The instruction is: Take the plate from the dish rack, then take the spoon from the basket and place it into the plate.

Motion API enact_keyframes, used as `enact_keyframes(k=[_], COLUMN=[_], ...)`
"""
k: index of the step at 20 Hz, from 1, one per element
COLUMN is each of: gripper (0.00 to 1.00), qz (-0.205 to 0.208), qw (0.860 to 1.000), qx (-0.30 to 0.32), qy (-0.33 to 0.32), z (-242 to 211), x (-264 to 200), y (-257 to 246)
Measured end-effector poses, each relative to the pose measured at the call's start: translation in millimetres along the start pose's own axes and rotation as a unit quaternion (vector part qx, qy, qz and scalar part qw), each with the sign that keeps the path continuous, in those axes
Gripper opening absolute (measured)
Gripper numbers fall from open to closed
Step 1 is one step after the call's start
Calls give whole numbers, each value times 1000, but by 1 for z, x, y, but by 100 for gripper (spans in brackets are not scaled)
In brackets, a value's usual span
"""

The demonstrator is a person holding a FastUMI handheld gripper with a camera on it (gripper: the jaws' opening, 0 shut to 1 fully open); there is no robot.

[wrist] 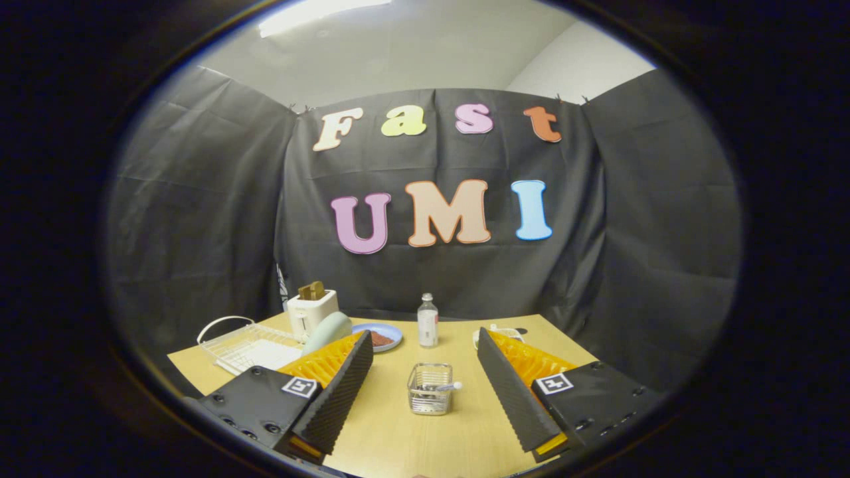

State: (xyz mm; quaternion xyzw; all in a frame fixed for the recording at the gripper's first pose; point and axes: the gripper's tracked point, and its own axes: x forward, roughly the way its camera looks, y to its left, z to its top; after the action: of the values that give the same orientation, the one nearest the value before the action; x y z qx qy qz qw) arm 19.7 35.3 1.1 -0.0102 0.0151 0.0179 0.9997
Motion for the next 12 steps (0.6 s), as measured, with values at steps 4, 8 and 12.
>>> enact_keyframes(k=[4, 8, 12], gripper=[100, 100, 100], qz=[16, 46, 72], qw=[1000, 999, 997], qx=[-1, 3, 6], qy=[20, 20, 32], z=[-5, 6, 16], x=[19, 45, 78], y=[24, 56, 94])
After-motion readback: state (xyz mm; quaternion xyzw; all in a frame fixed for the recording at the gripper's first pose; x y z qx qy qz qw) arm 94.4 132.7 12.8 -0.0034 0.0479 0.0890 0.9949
